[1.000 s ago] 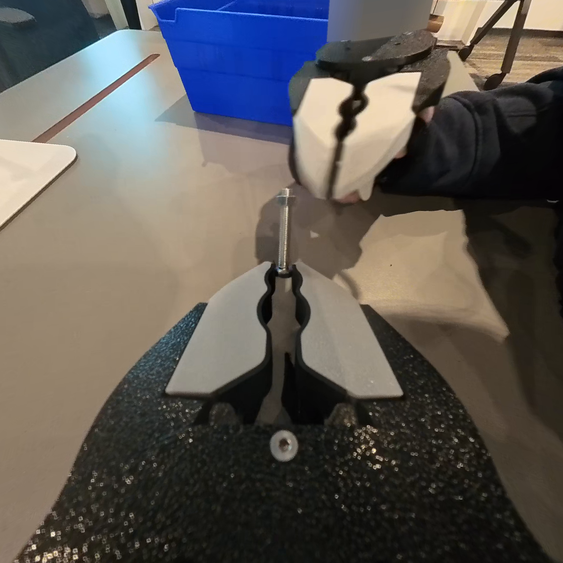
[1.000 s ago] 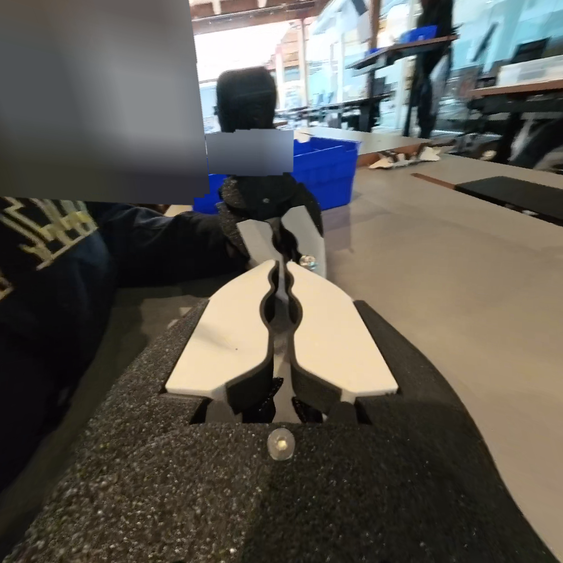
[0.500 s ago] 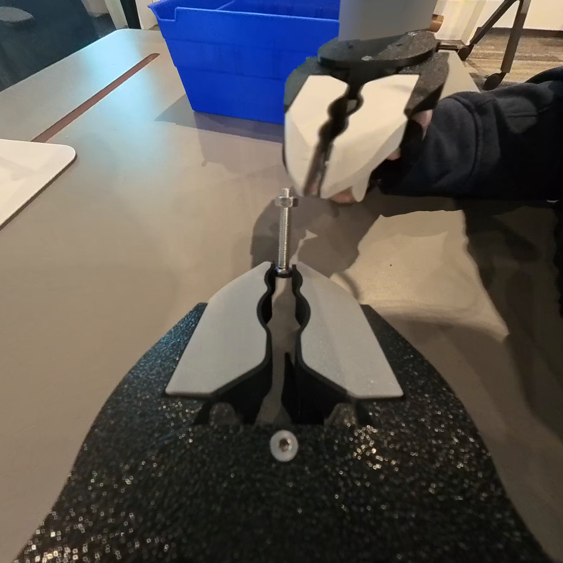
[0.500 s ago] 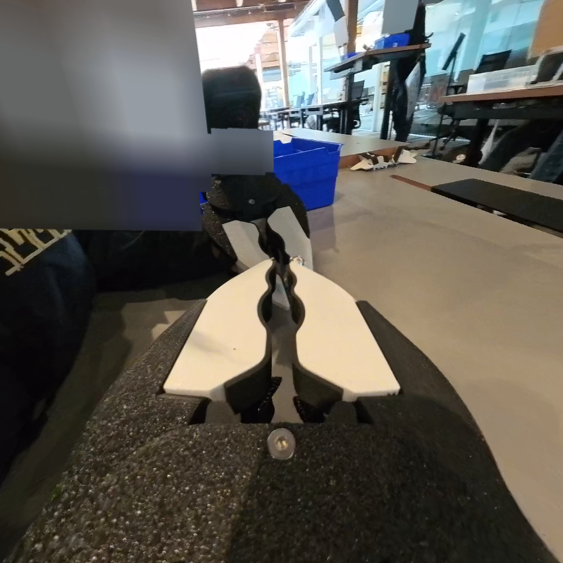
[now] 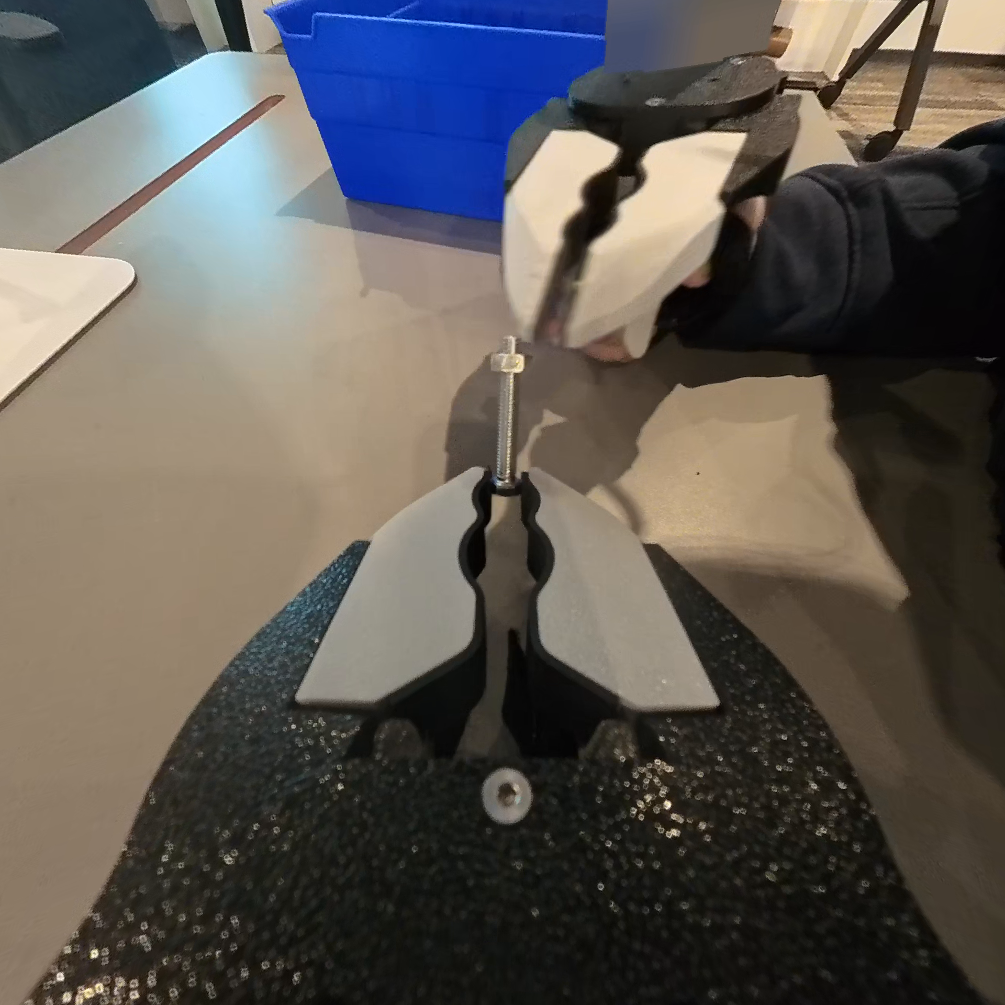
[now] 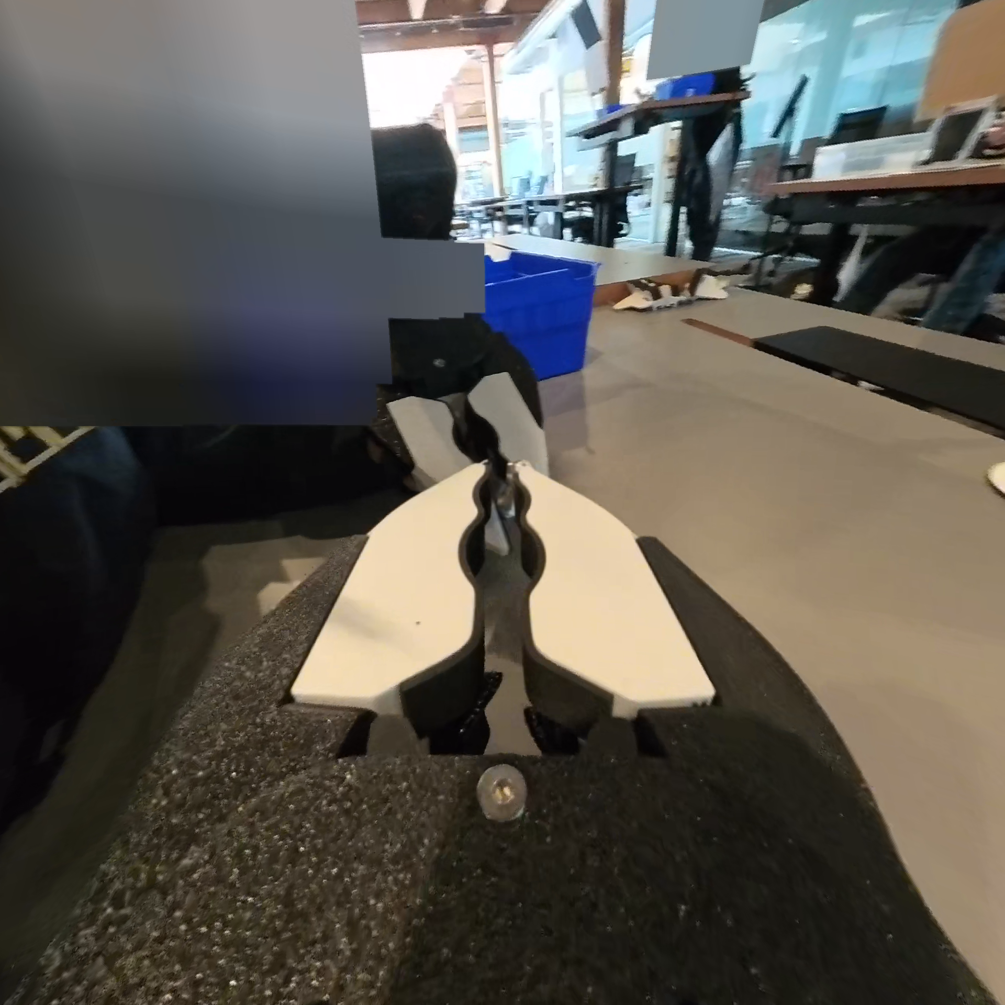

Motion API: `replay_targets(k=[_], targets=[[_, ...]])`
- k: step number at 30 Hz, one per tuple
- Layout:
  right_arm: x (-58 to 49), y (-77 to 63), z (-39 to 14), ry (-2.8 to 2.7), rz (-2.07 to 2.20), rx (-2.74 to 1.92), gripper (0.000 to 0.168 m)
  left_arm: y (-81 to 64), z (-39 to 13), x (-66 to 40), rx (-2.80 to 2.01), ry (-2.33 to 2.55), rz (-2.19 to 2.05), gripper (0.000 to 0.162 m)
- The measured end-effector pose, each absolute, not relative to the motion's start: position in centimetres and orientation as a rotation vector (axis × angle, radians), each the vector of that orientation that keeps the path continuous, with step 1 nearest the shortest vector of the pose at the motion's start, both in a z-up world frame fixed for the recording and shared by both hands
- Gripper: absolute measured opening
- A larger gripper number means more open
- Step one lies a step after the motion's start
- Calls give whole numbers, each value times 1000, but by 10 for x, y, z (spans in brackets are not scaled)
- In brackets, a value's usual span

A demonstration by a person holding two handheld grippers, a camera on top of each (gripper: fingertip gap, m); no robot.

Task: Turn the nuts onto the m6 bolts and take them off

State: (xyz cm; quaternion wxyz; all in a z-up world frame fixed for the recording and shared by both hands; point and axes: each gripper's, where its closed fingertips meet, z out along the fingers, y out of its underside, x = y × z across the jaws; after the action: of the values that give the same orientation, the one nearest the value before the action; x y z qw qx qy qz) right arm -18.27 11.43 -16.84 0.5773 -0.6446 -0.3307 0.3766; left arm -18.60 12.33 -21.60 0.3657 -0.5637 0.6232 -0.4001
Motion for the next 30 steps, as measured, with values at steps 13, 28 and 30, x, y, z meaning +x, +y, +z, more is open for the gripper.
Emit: replay_targets(k=[13, 28, 30], targets=[[-183, 114, -167, -773, 863, -1493, 9, 123, -216, -186, -1450, 1602, -1028, 10], [-179, 123, -170, -727, 815, -1537, 22, 123, -216, -186, -1450, 1602, -1028, 10], [-181, 125, -173, -740, 797, -1563, 25, 124, -216, -186, -1451, 1602, -1028, 10]])
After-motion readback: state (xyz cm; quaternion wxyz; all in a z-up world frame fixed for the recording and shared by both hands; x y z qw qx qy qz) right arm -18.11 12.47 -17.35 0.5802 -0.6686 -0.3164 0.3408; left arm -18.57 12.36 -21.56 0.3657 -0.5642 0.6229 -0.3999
